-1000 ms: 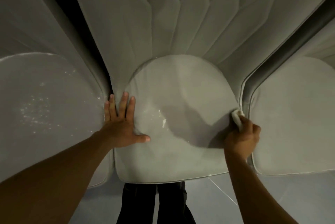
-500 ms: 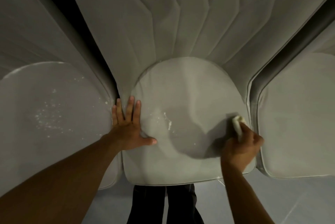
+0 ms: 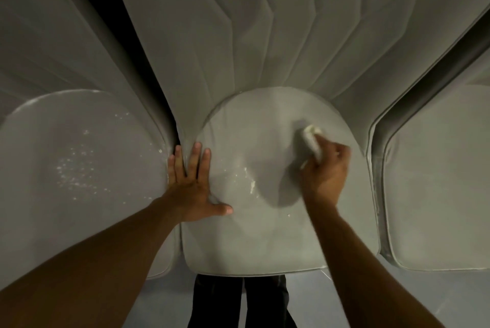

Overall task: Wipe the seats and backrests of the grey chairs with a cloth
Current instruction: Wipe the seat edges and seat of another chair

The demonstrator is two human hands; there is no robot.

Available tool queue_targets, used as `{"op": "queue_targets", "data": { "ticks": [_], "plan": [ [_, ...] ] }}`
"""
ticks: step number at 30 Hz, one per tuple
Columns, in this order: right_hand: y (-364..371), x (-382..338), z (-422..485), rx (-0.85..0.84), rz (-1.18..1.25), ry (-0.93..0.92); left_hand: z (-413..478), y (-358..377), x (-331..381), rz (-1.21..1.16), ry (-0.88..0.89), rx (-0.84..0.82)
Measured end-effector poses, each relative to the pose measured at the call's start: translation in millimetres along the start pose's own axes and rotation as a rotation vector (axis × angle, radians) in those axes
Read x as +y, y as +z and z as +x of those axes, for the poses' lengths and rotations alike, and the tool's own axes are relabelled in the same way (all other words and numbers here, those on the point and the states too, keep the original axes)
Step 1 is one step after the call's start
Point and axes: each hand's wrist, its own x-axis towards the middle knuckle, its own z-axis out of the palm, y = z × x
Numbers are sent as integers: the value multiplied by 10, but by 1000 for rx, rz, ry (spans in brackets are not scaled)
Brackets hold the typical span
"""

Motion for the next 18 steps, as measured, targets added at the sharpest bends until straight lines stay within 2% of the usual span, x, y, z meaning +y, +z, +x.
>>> {"op": "queue_targets", "data": {
  "ticks": [1, 3, 5, 11, 14, 16, 18],
  "plan": [
    [-56, 40, 168, 134, -5, 60, 0, -3, 3, 0, 0, 0],
    [-169, 125, 447, 268, -56, 174, 4, -4, 5, -1, 4, 3],
    [-147, 198, 533, 237, -60, 257, 6, 7, 2, -1, 9, 2],
    [404, -30, 223, -125, -184, -120, 6, 18, -11, 7, 16, 17],
    [505, -144, -7, -263, -83, -231, 4, 23, -9, 4, 10, 29],
    [446, -110, -89, -265, -121, -321, 1, 27, -12, 9, 10, 38],
    [284, -80, 19, -148, -111, -302, 11, 36, -10, 2, 14, 34]
  ]
}}
